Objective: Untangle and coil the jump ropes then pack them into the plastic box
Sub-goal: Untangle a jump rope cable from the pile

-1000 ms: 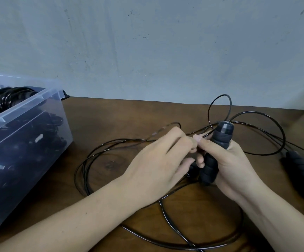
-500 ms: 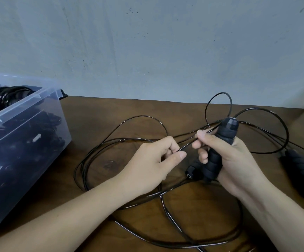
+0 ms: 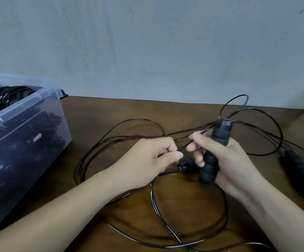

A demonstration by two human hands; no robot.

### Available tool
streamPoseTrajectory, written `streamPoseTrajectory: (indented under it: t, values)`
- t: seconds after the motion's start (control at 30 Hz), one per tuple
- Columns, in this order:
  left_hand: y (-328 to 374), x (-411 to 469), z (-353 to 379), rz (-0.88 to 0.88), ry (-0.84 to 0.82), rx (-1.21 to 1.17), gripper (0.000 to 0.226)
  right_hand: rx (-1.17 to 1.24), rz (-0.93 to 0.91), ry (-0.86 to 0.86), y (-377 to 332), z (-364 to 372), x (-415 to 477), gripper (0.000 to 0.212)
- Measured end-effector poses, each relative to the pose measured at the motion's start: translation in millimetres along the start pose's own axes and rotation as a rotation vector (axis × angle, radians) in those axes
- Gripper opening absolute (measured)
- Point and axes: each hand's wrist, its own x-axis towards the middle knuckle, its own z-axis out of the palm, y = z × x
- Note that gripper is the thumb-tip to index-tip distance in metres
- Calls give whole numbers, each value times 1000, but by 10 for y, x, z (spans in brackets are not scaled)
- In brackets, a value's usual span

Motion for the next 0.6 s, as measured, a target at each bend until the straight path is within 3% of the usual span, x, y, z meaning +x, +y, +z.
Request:
streamPoseTrajectory:
  t: [0.1, 0.23, 0.43, 0.6]
  values:
    - [15, -8, 20, 18, -25, -5, 25, -134, -6, -78, 85, 68, -53, 14]
    - [13, 2, -17, -20, -57, -104, 24, -165, -21, -55, 115, 45, -36, 19]
    - [72, 10, -129, -22, -93, -27, 21, -54, -61, 42, -37, -68, 16, 19]
    - [-17, 52, -174, 2, -1, 387, 28, -7, -85, 105, -71, -84, 50, 20]
